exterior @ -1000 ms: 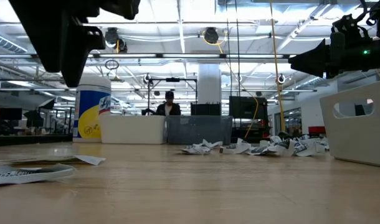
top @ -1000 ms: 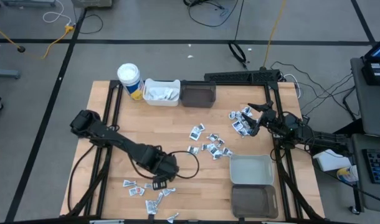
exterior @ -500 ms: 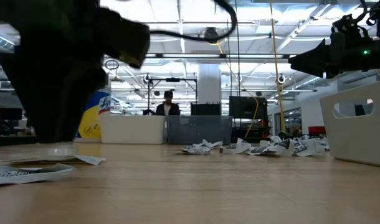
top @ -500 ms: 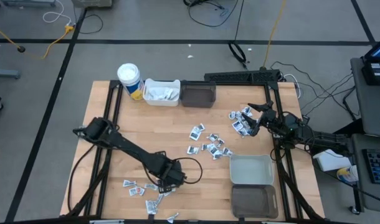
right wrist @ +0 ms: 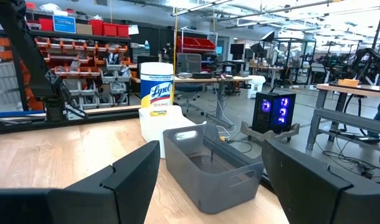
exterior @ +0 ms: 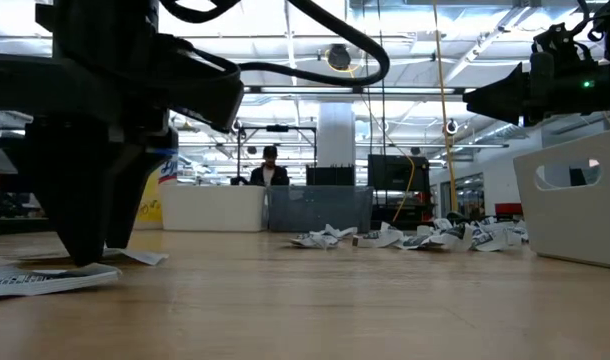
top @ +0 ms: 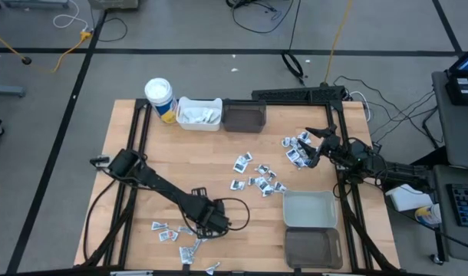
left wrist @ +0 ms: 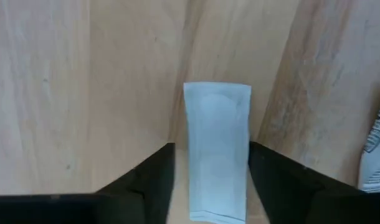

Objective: Pick & Place First Aid Supplies
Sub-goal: Put the green bandage into the white bin

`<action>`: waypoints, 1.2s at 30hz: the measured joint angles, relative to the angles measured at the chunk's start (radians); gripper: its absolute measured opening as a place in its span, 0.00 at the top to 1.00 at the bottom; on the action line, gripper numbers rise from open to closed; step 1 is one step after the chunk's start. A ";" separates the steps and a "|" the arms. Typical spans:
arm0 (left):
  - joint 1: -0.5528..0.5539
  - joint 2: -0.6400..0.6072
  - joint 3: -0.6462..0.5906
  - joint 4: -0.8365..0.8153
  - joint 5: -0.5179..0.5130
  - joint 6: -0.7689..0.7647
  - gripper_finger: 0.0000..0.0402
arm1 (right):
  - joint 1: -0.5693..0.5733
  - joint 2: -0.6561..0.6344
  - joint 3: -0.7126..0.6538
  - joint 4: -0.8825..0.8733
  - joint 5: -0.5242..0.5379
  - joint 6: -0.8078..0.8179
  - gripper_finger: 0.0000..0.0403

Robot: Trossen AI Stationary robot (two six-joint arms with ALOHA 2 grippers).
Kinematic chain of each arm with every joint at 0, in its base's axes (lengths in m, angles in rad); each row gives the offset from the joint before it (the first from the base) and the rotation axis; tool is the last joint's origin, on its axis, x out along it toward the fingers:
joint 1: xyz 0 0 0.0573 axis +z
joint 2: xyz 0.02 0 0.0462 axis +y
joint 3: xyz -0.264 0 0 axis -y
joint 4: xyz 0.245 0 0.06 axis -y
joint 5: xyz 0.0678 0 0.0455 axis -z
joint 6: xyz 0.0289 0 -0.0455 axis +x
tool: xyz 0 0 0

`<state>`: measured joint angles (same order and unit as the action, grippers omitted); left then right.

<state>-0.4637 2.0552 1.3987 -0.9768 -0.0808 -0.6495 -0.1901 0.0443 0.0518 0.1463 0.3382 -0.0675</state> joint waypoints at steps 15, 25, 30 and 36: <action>0.001 0.003 -0.003 0.054 0.045 0.028 0.98 | 0.000 0.000 0.000 0.000 0.000 0.000 0.31; 0.063 -0.068 -0.012 0.017 0.089 0.085 0.99 | 0.000 0.000 0.000 0.000 0.000 0.000 0.31; 0.128 -0.164 -0.008 -0.050 0.108 0.142 1.00 | 0.000 0.000 0.000 0.000 0.000 0.000 0.31; 0.202 -0.267 -0.007 -0.116 0.166 0.224 1.00 | 0.000 0.000 0.000 0.000 0.000 0.000 0.31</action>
<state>-0.2619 1.7886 1.3914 -1.0927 0.0856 -0.4252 -0.1901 0.0441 0.0518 0.1463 0.3386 -0.0674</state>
